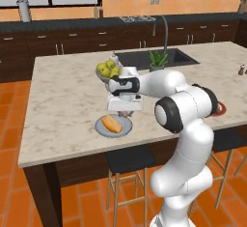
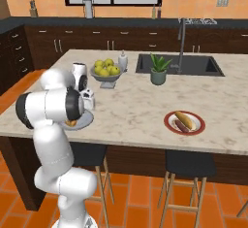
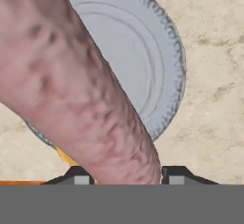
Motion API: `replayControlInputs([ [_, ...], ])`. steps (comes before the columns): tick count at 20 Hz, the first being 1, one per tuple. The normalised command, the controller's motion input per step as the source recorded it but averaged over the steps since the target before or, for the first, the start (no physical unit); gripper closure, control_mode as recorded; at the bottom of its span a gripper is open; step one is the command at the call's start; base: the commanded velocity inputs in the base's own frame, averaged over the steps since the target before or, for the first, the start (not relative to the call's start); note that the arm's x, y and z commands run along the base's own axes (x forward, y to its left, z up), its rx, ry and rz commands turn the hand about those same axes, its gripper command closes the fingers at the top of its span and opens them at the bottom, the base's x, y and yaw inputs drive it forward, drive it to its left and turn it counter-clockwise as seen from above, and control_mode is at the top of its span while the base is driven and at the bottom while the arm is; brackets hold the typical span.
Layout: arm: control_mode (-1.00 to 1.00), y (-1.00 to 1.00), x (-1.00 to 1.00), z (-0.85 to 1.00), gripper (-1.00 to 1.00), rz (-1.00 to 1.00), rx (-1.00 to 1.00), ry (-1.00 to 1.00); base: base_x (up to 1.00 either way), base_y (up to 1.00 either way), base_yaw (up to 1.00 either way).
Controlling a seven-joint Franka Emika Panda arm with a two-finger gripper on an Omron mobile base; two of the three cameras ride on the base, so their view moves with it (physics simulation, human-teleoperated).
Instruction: Place one bun and one sausage from the bowl on each plate.
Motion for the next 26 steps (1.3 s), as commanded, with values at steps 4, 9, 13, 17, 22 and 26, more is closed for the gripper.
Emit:
replayControlInputs([
  [4, -1.0, 0.0, 0.21, -0.29, 1.0, -0.04, 0.0, 0.0, 0.0, 0.0, 0.0],
  [9, -1.0, 0.0, 0.01, -0.17, 1.0, 0.0, 0.0, 0.03, 0.0, 0.0, 0.0],
  [13, -1.0, 0.0, 0.01, -0.4, 1.0, 0.0, 0.0, 0.0, 0.0, 0.0, 0.0],
  [17, -1.0, 0.0, 0.05, -0.15, 1.0, 0.0, 0.0, 0.0, 0.0, 0.0, 0.0],
  [22, -1.0, 0.0, 0.06, -0.07, -1.0, 0.0, 0.0, 0.0, 0.0, 0.0, 0.0],
  [26, -1.0, 0.0, 0.0, 0.0, -1.0, 0.0, 0.0, 0.0, 0.0, 0.0, 0.0],
])
